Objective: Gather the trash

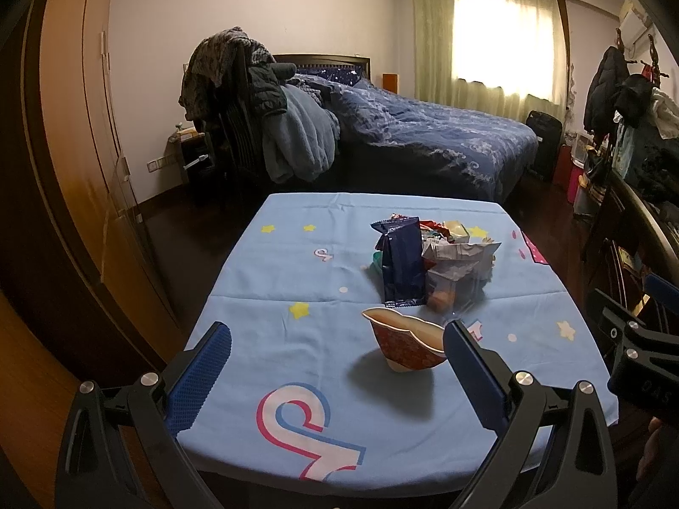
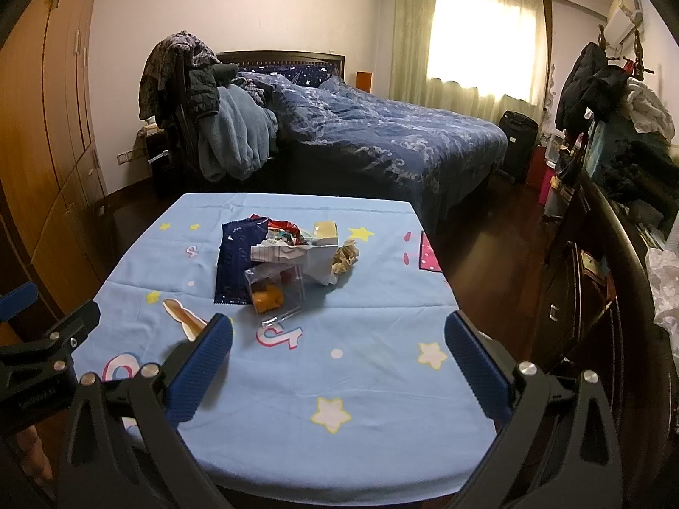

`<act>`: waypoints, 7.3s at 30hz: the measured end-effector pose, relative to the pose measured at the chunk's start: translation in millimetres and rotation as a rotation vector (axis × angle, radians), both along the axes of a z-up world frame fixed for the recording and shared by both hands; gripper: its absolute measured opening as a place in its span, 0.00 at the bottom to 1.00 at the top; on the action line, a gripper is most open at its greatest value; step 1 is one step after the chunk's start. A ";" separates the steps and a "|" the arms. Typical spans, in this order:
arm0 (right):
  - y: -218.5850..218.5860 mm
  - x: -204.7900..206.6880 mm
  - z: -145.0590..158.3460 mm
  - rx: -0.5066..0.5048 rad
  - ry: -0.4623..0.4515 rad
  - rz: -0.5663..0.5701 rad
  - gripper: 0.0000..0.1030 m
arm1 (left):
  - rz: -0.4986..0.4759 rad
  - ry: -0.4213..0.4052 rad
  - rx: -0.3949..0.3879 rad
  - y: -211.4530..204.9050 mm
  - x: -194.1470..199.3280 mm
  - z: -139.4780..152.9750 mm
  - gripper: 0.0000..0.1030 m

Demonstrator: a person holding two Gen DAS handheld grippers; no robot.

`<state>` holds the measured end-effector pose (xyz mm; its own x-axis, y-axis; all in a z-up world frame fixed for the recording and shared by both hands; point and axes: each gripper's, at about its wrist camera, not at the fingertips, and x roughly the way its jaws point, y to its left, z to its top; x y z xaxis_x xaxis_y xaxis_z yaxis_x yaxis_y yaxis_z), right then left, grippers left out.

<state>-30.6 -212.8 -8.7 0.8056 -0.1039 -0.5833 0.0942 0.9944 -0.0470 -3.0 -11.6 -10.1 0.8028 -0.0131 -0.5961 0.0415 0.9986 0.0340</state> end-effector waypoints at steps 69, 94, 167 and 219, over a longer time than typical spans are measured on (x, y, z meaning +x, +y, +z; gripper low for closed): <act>-58.5 70.2 -101.0 0.229 0.186 0.215 0.15 | -0.427 0.302 -0.076 -77.6 132.3 -77.2 0.08; -79.4 82.1 -106.4 0.244 0.190 0.153 0.15 | -0.757 0.387 0.094 -116.5 208.3 -75.5 0.38; -386.8 113.7 -353.2 0.531 0.278 -0.435 0.97 | -0.592 0.600 0.267 -516.3 242.7 -199.3 0.90; -34.5 177.5 -75.1 0.279 0.217 0.329 0.73 | -0.241 0.335 -0.207 -5.9 201.0 -98.2 0.86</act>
